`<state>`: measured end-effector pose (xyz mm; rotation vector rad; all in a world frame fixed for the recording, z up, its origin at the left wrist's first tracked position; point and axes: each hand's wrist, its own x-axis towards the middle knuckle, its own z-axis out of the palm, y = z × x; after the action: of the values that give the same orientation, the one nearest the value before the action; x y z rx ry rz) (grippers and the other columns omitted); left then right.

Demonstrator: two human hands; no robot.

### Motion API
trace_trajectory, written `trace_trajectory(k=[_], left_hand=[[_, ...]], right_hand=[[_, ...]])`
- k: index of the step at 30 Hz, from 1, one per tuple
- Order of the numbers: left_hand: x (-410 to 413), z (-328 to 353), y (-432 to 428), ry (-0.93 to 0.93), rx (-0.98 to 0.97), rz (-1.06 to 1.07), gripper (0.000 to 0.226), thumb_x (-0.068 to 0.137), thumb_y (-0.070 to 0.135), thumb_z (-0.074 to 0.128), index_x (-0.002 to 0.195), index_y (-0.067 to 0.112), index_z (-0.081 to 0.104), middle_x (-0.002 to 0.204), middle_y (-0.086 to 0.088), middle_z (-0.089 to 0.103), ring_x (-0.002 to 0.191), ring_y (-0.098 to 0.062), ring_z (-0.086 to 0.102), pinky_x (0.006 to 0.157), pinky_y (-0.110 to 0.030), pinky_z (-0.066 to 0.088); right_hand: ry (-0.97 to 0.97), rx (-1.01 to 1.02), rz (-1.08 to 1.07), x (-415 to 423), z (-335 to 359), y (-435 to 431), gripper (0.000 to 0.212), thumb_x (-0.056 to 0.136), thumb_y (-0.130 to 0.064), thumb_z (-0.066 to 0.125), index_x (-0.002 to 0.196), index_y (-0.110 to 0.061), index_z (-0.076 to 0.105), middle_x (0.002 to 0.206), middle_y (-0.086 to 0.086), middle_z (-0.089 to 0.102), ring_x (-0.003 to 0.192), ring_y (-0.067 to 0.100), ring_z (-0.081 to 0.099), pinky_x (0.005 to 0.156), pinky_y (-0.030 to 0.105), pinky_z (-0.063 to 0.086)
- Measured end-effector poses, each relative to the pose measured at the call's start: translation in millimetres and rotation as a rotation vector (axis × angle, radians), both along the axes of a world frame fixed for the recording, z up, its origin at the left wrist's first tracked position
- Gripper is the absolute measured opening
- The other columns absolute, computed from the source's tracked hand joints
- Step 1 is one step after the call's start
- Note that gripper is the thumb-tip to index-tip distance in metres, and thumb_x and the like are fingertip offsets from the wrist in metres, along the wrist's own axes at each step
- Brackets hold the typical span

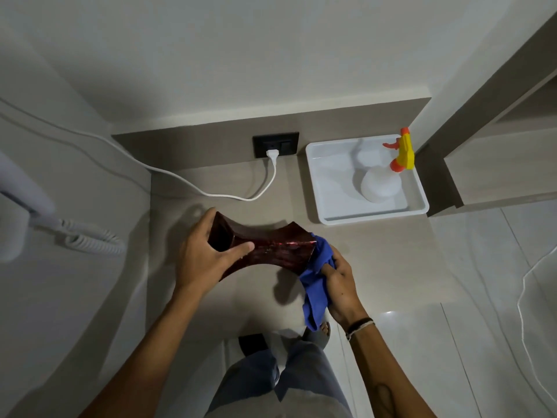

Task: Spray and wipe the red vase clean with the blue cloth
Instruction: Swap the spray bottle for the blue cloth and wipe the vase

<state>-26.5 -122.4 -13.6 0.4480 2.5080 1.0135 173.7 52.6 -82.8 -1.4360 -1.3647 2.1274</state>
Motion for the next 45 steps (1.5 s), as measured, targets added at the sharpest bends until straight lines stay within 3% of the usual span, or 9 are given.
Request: trace_trajectory(k=[7,11,16,21,26,29,33,39,45], left_hand=[[-11,9,-4,-0.139,-0.195,-0.323,0.14,0.051,0.102,0.073,0.166,0.059,0.006,0.178,0.005,0.028,0.159,-0.027,0.036,0.123,-0.059,0.039],[-9,3,-9,0.123,-0.374,-0.474,0.16,0.051,0.068,0.097,0.173,0.024,0.003,0.183,-0.005,0.008,0.166,-0.032,0.016,0.129,-0.058,0.029],[-5,-7,-10,0.224,-0.088,-0.422,0.116,0.064,0.02,0.096,0.164,0.009,0.037,0.164,-0.012,0.045,0.149,-0.034,0.046,0.122,-0.047,0.041],[0,-15,-10,0.262,-0.06,-0.416,0.107,0.061,0.026,0.095,0.153,0.009,0.043,0.143,-0.01,0.051,0.132,-0.032,0.05,0.109,-0.042,0.047],[11,-14,2,0.292,-0.003,-0.411,0.074,0.076,0.034,0.079,0.139,0.0,0.057,0.132,-0.016,0.061,0.121,-0.034,0.058,0.106,-0.046,0.051],[8,-10,1,0.314,-0.073,-0.413,0.092,0.063,0.018,0.095,0.142,-0.003,0.054,0.135,-0.02,0.059,0.123,-0.037,0.056,0.107,-0.05,0.051],[16,2,7,0.316,-0.077,-0.425,0.102,0.057,0.019,0.097,0.146,0.004,0.05,0.137,-0.015,0.055,0.124,-0.033,0.052,0.103,-0.039,0.047],[22,6,23,0.349,-0.023,-0.441,0.079,0.065,0.014,0.089,0.136,0.004,0.056,0.128,-0.011,0.059,0.117,-0.03,0.056,0.105,-0.032,0.043],[28,8,25,0.334,-0.077,-0.403,0.099,0.053,0.017,0.095,0.142,-0.001,0.054,0.134,-0.018,0.058,0.121,-0.036,0.053,0.105,-0.034,0.041]], right_hand=[[0.022,-0.234,-0.072,-25,8,5,0.056,0.093,0.021,0.034,0.135,0.005,0.066,0.117,0.026,0.072,0.104,0.04,0.069,0.092,0.052,0.063],[0.0,-0.204,-0.022,-35,4,14,0.053,0.093,0.022,0.031,0.136,0.013,0.061,0.135,0.045,0.063,0.109,0.044,0.064,0.11,0.074,0.051],[-0.103,0.085,0.144,-38,10,11,0.055,0.096,0.02,0.036,0.141,0.0,0.062,0.134,0.035,0.068,0.122,0.055,0.065,0.11,0.065,0.055],[-0.124,0.7,0.262,-24,30,-23,0.08,0.094,0.022,0.047,0.167,-0.009,0.036,0.166,-0.002,0.043,0.151,-0.002,0.044,0.123,0.003,0.028],[0.162,0.87,0.739,-41,41,-81,0.085,0.099,0.006,0.045,0.174,-0.013,0.011,0.184,-0.002,0.006,0.172,0.013,0.004,0.14,0.033,0.012],[0.051,0.892,0.837,-34,21,-65,0.101,0.097,0.011,0.05,0.175,-0.027,-0.001,0.183,-0.013,-0.011,0.171,0.008,-0.011,0.14,0.042,0.007],[-0.263,0.887,0.76,-18,7,-20,0.091,0.101,0.013,0.053,0.174,-0.016,0.006,0.18,-0.006,-0.011,0.17,0.023,-0.012,0.138,0.051,0.017],[0.148,0.774,0.708,-38,29,-72,0.087,0.098,-0.005,0.04,0.175,-0.022,0.004,0.185,-0.004,0.001,0.172,0.017,0.001,0.139,0.028,0.005],[-0.082,0.754,0.654,-18,14,-33,0.081,0.102,0.013,0.047,0.172,-0.011,0.014,0.182,-0.002,0.001,0.172,0.023,-0.001,0.14,0.048,0.013]])
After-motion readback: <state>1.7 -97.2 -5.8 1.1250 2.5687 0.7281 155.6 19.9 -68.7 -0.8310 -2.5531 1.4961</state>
